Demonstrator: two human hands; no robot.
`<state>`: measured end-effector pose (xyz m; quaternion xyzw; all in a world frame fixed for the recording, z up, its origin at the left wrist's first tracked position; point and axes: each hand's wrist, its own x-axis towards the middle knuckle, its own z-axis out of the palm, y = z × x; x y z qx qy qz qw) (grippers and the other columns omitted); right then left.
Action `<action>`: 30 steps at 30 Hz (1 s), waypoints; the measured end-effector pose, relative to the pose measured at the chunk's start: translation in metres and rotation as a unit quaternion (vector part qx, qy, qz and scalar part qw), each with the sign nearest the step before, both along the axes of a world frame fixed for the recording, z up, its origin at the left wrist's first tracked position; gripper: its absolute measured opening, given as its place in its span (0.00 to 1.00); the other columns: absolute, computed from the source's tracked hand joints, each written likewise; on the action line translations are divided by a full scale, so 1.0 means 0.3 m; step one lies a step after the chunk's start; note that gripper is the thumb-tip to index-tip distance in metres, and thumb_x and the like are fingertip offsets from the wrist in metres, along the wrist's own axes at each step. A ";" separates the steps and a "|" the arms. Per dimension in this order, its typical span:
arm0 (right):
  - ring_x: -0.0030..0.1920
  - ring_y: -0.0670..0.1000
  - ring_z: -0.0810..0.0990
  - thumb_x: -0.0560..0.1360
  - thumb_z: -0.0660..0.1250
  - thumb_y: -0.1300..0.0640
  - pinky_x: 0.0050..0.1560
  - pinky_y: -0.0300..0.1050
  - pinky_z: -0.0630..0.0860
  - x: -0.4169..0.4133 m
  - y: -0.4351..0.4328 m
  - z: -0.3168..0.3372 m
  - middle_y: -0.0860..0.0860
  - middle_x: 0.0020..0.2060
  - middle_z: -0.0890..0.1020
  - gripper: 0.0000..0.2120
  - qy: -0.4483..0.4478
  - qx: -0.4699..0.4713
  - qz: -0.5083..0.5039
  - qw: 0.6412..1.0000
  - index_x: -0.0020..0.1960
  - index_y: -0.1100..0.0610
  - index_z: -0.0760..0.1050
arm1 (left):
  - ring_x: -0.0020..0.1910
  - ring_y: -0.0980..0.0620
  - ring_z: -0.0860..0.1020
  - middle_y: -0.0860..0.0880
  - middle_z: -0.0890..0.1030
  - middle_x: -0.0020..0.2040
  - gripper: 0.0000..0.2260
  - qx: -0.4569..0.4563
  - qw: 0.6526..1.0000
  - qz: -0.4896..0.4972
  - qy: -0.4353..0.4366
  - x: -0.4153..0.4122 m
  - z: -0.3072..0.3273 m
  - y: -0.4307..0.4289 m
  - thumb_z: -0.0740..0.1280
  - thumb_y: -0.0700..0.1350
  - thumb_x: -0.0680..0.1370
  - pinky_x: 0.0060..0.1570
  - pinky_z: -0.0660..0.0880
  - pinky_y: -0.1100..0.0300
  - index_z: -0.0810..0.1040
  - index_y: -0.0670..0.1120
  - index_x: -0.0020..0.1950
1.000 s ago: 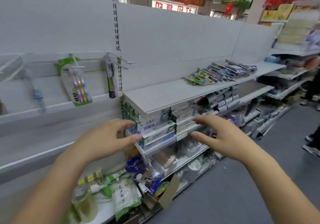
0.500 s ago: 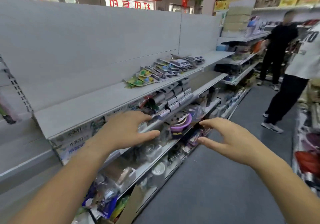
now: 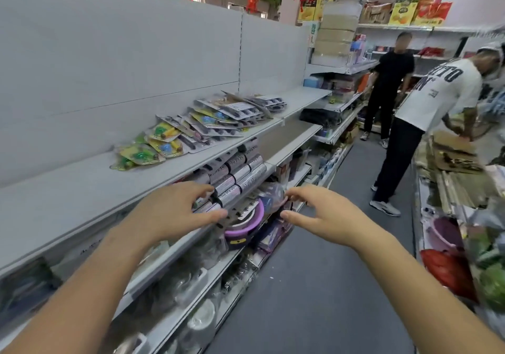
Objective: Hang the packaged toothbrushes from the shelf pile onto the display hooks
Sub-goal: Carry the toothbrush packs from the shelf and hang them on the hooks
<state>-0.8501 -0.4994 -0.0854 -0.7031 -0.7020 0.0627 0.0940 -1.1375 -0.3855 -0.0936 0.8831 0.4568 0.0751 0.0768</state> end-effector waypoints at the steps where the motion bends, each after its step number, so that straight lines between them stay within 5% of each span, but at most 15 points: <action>1: 0.67 0.44 0.74 0.72 0.53 0.25 0.66 0.46 0.73 0.019 0.060 0.003 0.41 0.68 0.75 0.38 -0.003 -0.007 -0.001 1.000 0.75 0.44 0.67 | 0.67 0.56 0.75 0.60 0.73 0.73 0.36 -0.003 1.000 0.000 0.003 0.026 0.000 0.064 0.57 0.78 0.73 0.61 0.74 0.56 0.66 0.62 0.77; 6: 0.67 0.45 0.73 0.69 0.48 0.22 0.67 0.46 0.72 0.138 0.317 0.050 0.42 0.69 0.74 0.43 0.003 0.012 -0.005 1.000 0.76 0.45 0.65 | 0.70 0.55 0.72 0.58 0.71 0.75 0.45 0.008 1.000 -0.010 0.012 0.147 0.023 0.348 0.47 0.83 0.68 0.67 0.72 0.54 0.63 0.61 0.79; 10: 0.69 0.46 0.72 0.75 0.53 0.26 0.70 0.46 0.69 0.265 0.454 0.056 0.44 0.70 0.74 0.36 0.000 0.025 0.003 1.000 0.76 0.45 0.64 | 0.72 0.58 0.70 0.61 0.68 0.77 0.52 0.015 1.000 -0.001 0.013 0.273 0.025 0.501 0.40 0.85 0.61 0.69 0.71 0.57 0.62 0.62 0.79; 16: 0.72 0.45 0.67 0.78 0.55 0.30 0.72 0.44 0.65 0.578 0.633 0.043 0.43 0.73 0.70 0.34 0.011 0.058 0.011 0.998 0.78 0.46 0.62 | 0.70 0.61 0.71 0.63 0.67 0.76 0.49 0.018 0.999 0.041 -0.009 0.529 0.005 0.716 0.41 0.86 0.61 0.68 0.72 0.59 0.59 0.66 0.78; 21: 0.70 0.44 0.68 0.78 0.56 0.29 0.71 0.44 0.65 0.907 0.751 0.042 0.42 0.71 0.71 0.34 0.041 0.097 0.019 0.994 0.78 0.45 0.62 | 0.60 0.57 0.79 0.64 0.79 0.62 0.31 0.021 0.982 0.106 -0.158 0.772 -0.092 0.853 0.54 0.88 0.56 0.64 0.76 0.52 0.66 0.79 0.55; 23: 0.70 0.44 0.68 0.77 0.57 0.29 0.71 0.44 0.65 1.031 0.801 0.043 0.42 0.71 0.72 0.34 0.065 0.085 0.022 0.994 0.78 0.44 0.62 | 0.54 0.56 0.81 0.65 0.83 0.54 0.29 -0.016 0.968 0.125 -0.217 0.865 -0.153 0.935 0.62 0.85 0.55 0.58 0.78 0.50 0.73 0.80 0.53; 26: 0.71 0.43 0.67 0.76 0.55 0.27 0.72 0.43 0.64 1.203 0.907 0.062 0.40 0.71 0.70 0.35 0.071 0.082 0.030 0.994 0.78 0.43 0.62 | 0.55 0.57 0.81 0.63 0.84 0.56 0.30 -0.006 0.971 0.105 -0.217 0.974 -0.220 1.070 0.68 0.82 0.58 0.56 0.78 0.51 0.74 0.78 0.59; 30: 0.71 0.39 0.66 0.75 0.54 0.25 0.71 0.40 0.64 1.344 1.082 0.059 0.37 0.71 0.69 0.35 0.084 0.082 0.040 0.992 0.77 0.41 0.62 | 0.59 0.58 0.78 0.65 0.76 0.58 0.39 0.005 0.978 0.151 -0.142 1.135 -0.013 1.013 0.51 0.89 0.55 0.63 0.76 0.52 0.66 0.75 0.62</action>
